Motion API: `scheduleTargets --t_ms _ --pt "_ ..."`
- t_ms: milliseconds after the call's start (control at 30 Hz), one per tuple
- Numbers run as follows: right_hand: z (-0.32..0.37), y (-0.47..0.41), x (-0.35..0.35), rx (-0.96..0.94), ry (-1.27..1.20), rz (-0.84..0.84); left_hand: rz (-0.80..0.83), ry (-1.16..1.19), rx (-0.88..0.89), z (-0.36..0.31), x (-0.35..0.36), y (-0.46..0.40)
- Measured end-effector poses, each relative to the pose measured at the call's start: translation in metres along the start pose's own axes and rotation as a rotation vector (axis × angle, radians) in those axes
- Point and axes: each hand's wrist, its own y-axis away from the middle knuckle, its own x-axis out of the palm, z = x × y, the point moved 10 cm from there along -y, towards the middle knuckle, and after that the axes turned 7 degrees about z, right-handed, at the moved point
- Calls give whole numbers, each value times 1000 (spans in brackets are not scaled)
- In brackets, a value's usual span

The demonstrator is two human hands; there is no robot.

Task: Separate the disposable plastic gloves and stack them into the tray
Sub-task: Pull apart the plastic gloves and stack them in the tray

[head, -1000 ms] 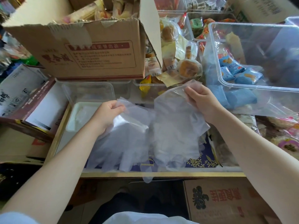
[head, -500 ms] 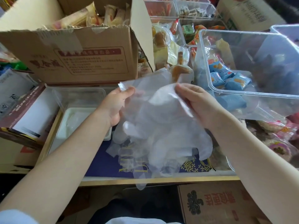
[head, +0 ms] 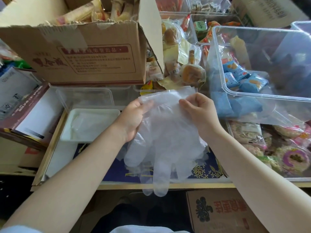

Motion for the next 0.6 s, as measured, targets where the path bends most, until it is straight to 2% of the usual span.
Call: scheduleTargets --t_ms 67,200,267,333,433,533,600 --pt "-2 0 -6 -17 27 -56 -9 -78 -12 0 -1 5" --pt "-3 2 -7 -56 128 -97 74 -222 -7 4 6 11" --pt "-1 4 -1 -81 92 -57 -5 -348 47 0 -4 13" --pt "-3 5 5 -42 -29 7 -54 -357 69 -3 -11 14" --pt "-20 4 17 125 -177 209 -46 -363 100 -9 -16 18" --pt "-37 16 38 211 -7 532 -46 -390 136 -15 -25 21" --pt "-41 24 47 181 68 626 -74 -379 132 -13 -35 23"
